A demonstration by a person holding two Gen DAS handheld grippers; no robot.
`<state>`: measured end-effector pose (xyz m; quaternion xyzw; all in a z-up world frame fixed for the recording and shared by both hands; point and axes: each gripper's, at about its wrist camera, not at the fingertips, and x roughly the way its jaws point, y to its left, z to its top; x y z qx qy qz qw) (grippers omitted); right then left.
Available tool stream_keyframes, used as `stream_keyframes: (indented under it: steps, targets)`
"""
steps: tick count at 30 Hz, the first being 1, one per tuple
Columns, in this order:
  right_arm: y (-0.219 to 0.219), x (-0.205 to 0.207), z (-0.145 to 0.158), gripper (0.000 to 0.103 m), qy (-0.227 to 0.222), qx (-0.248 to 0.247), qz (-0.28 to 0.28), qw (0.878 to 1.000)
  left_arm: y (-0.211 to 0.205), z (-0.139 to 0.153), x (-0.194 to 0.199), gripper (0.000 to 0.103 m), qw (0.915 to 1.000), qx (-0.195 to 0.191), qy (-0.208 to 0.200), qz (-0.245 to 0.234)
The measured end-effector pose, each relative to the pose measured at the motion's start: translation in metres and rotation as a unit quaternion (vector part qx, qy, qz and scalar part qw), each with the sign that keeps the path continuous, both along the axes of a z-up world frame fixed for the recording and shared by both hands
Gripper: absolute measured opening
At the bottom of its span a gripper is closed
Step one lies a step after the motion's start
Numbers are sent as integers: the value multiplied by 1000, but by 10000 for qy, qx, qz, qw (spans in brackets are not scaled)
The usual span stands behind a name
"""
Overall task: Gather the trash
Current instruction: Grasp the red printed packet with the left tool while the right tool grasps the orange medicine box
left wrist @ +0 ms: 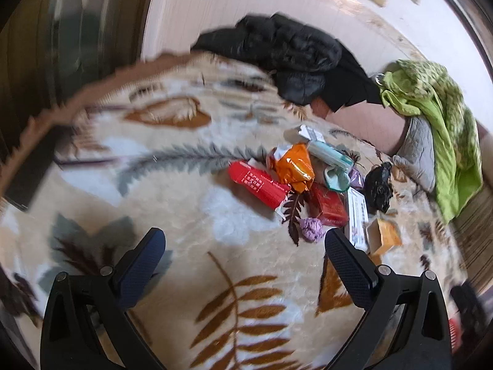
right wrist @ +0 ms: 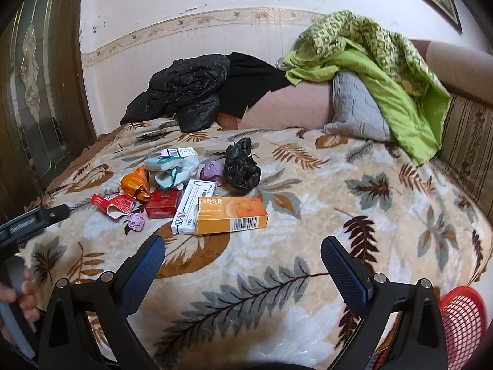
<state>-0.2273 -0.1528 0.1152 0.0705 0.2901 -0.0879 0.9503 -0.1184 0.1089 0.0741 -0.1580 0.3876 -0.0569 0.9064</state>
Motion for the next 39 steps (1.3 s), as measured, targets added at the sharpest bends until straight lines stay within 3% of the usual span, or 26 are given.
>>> stream_keyframes:
  steps: [1,3,8,11,12,16,20,26,28,30,32,35,39]
  targets:
    - [0,-1,-1,101,12,62,3,10000,2,-2,8,94,9998,-140,115,54]
    - [-3,0,-1,100,18,167,16,9999,6,-7,29,73,9981,-448,388,139]
    - [-11,4,-1,96,82,372,57,9993,3,-28,76,66,9882,-1165,960,271]
    - [-14,6,-2,93,141,453,85,9988,-1,-41,96,45,9818,-1490,1102,415]
    - [-15,7,-2,92,159,492,98,9986,-4,-45,102,37,9814,-1470,1158,429]
    - [-22,14,-5,87,326,773,195,9963,-19,-57,117,31,9843,-1326,1151,166]
    - [-32,42,-6,84,511,1336,892,9857,-22,-54,116,21,9886,-1230,870,-11]
    - [-48,131,-9,77,900,1266,1516,9762,-27,-37,104,16,9964,-699,443,-168]
    - [-48,171,-23,74,1260,1305,1845,9660,-25,-33,100,16,9973,-616,341,-214]
    - [-52,200,-41,61,1555,1217,1879,9621,-23,-30,99,16,9983,-473,255,-205]
    - [-57,216,-54,60,1775,1215,1888,9582,-23,-30,99,16,9985,-436,232,-241]
    - [-63,226,-73,60,2158,1570,1995,9429,-24,-32,100,16,9987,-341,249,-295]
    - [-66,204,-71,60,2296,1969,2293,9252,-21,-35,106,16,9982,-413,325,-297]
